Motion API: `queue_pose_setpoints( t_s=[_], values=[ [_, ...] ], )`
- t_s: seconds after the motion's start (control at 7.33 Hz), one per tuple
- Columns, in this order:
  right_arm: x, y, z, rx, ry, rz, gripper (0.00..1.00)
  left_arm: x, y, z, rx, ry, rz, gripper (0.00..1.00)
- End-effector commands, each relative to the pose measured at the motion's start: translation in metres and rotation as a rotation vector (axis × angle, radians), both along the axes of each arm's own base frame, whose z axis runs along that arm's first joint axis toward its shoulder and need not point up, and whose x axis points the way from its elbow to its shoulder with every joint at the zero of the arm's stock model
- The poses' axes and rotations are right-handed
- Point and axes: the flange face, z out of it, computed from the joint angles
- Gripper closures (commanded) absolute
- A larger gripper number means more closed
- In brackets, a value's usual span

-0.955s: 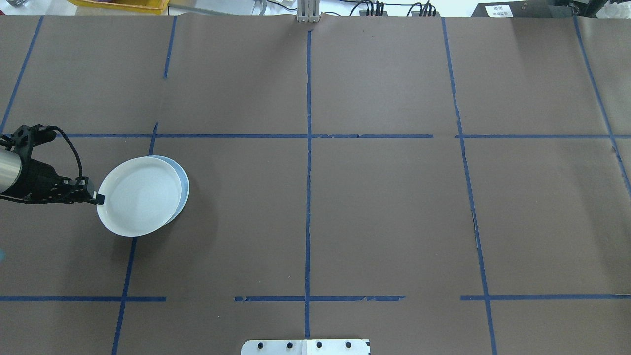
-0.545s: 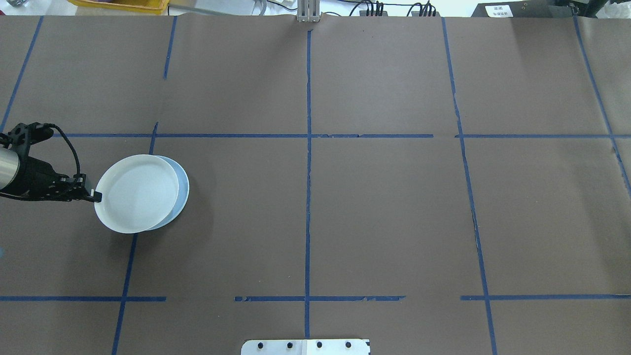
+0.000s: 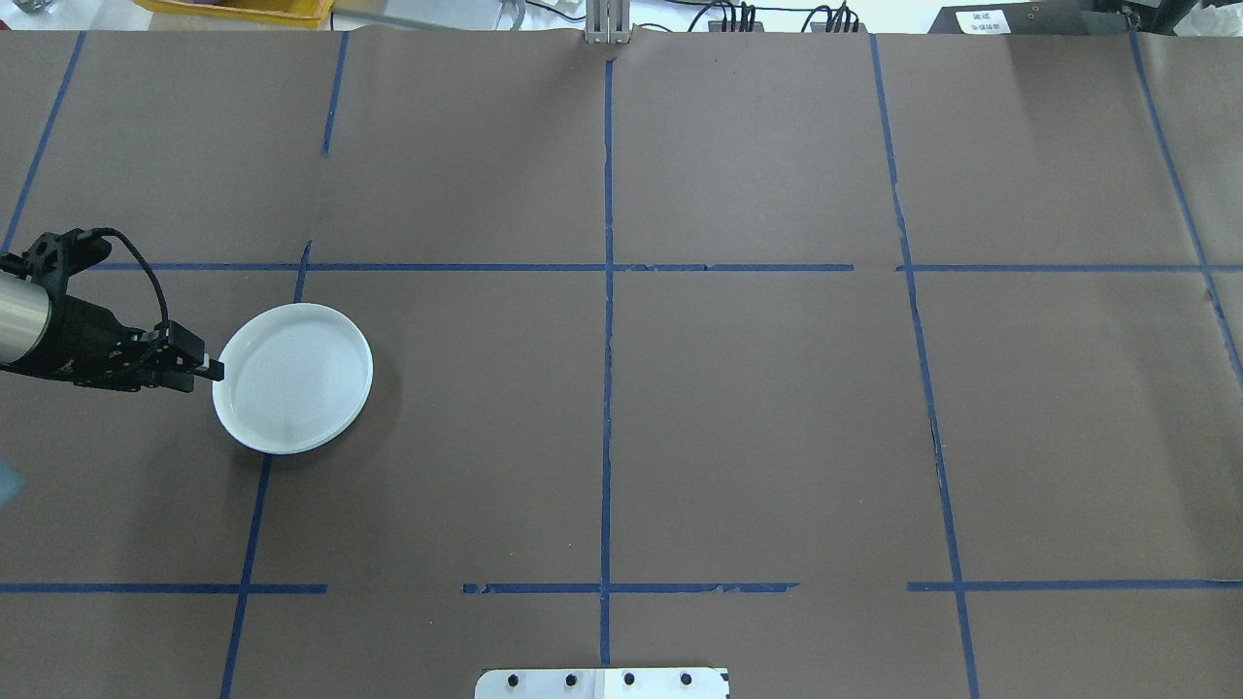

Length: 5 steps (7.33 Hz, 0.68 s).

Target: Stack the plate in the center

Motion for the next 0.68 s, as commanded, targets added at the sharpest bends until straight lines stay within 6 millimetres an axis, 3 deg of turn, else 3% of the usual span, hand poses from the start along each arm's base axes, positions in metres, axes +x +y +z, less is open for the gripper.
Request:
queue_pose_setpoints(
  t_s=[0.0,0.14,0.41,0.55],
  values=[
    [0.0,0.0,0.0,0.0,0.0,0.0,0.0,-0.023,-0.008,0.0,-0.023,0.018,-0.016,0.0],
    [0.0,0.0,0.0,0.0,0.001,0.0,0.0,-0.063,-0.021,0.008,-0.014,0.027,-0.033,0.0],
    [0.0,0.0,0.0,0.0,0.0,0.0,0.0,-0.12,-0.012,0.071,0.144,-0.061,-0.005,0.0],
    [0.0,0.0,0.0,0.0,0.001,0.0,0.0,-0.138,-0.014,0.1,0.177,-0.112,0.019,0.0]
  ],
)
